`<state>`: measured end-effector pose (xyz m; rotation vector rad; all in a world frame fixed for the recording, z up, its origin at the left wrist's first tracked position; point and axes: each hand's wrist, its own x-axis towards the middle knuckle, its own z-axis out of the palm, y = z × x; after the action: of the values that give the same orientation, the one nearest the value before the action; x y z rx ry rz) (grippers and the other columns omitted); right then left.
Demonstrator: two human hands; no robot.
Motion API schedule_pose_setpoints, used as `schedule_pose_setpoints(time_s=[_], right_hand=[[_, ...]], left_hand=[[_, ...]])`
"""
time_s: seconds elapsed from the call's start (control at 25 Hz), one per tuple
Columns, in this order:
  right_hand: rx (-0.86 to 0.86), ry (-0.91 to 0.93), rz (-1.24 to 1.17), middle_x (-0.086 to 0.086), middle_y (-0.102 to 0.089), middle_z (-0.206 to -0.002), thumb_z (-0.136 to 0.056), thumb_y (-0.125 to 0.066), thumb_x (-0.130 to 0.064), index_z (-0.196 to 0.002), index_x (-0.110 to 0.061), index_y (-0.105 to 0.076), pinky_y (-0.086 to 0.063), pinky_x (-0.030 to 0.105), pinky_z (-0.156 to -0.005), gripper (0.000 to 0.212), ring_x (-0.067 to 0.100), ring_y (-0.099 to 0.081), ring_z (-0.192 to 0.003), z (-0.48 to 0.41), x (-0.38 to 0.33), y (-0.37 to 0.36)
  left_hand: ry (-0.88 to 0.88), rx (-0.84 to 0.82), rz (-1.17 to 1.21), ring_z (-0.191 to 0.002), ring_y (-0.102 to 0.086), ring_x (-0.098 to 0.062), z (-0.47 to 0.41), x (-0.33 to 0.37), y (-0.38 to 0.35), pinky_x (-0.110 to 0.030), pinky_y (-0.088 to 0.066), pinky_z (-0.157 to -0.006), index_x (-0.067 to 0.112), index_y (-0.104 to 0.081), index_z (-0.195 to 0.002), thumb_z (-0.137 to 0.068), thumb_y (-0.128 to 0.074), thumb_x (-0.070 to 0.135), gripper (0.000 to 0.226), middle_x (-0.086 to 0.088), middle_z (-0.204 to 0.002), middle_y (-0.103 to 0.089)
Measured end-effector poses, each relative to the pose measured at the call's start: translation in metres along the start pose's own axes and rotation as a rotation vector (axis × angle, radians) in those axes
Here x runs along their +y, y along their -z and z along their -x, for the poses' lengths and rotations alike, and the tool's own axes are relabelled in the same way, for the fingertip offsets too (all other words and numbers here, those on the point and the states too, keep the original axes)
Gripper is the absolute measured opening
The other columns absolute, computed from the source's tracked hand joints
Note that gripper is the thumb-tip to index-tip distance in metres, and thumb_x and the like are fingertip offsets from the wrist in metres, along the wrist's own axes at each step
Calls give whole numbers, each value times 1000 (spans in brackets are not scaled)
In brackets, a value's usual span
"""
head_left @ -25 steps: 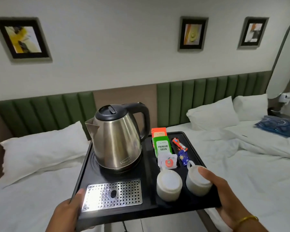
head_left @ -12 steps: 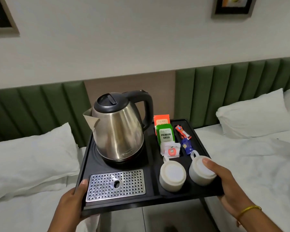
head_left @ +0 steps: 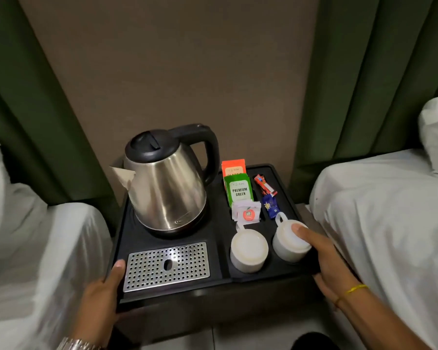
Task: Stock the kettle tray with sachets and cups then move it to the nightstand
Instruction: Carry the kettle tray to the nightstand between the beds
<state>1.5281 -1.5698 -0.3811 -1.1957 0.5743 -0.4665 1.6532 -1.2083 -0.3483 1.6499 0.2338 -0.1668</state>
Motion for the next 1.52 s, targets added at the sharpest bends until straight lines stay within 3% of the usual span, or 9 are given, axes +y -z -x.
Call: schedule_pose_setpoints(time_s=[0.12,0.24,0.36,0.56,0.76,0.88,1.16,1.28,1.52], right_hand=[[40,-51,2,20,-79,-116,-47,-84,-54,-110,-8,-80,-53,46,-100,78,42,-68,-118,-56,56,-1],[71,-104,18,22,-77,-118,-45,-87,-56,-106,-13,-79,-55,41,-88,75,36,-70,-106,-89,102,-1],[69,-155,26,22,-76,-119,-39,-92,-65,-113,-10,-77,-52,50,-104,93,41,-68,-115,-116,142,2],[42,-192,36,18,-77,-119,-38,-92,-70,-122,-10,-74,-50,55,-109,104,41,-68,-117,-156,184,7],[51,-168,105,8,-78,-102,-83,-78,-38,-100,-19,-75,-54,42,-93,27,30,-69,-102,-181,188,1],[41,-171,137,6,-75,-105,-85,-76,-38,-97,-23,-72,-51,43,-92,19,25,-66,-99,-186,191,3],[70,-150,204,13,-75,-120,-34,-85,-81,-115,-17,-76,-49,54,-110,104,37,-67,-114,-198,208,11],[122,-79,223,14,-73,-117,-39,-86,-76,-98,-22,-77,-51,50,-104,80,35,-67,-111,-196,205,7],[201,154,404,21,-61,-111,-91,-71,-43,-93,-26,-73,-48,49,-96,18,41,-62,-110,-198,212,3]], left_hand=[[27,-5,-46,-83,-67,-37,-56,-46,-28,-36,-55,-41,2,-69,-100,-99,-56,29,30,-20,-93,-72],[53,-17,-67,-90,-71,-40,-101,-97,-41,-63,-60,-71,12,-73,-91,-96,-60,41,32,-17,-96,-77],[57,8,-167,-91,-72,-33,-139,-148,-49,-57,-53,-96,14,-75,-86,-86,-61,60,48,-7,-89,-79],[106,6,-190,-79,-74,-35,-177,-183,-70,-53,-60,-77,12,-77,-83,-93,-59,53,46,-7,-76,-79],[112,-10,-249,-59,-68,-38,-204,-199,-82,-39,-55,-45,7,-72,-88,-99,-53,44,44,-16,-73,-76],[90,-19,-349,-60,-68,-39,-212,-206,-77,-42,-55,-49,9,-73,-82,-98,-50,52,51,-16,-72,-76],[-35,-22,-470,-67,-67,-34,-213,-204,-79,-36,-50,-55,12,-69,-77,-101,-46,45,47,-8,-74,-72],[-76,-17,-512,-77,-62,-35,-211,-203,-77,-38,-43,-69,11,-69,-78,-101,-47,42,45,-10,-76,-67],[-174,39,-533,-85,-57,-39,-221,-209,-79,-39,-38,-77,9,-62,-70,-101,-50,34,41,-18,-94,-56]])
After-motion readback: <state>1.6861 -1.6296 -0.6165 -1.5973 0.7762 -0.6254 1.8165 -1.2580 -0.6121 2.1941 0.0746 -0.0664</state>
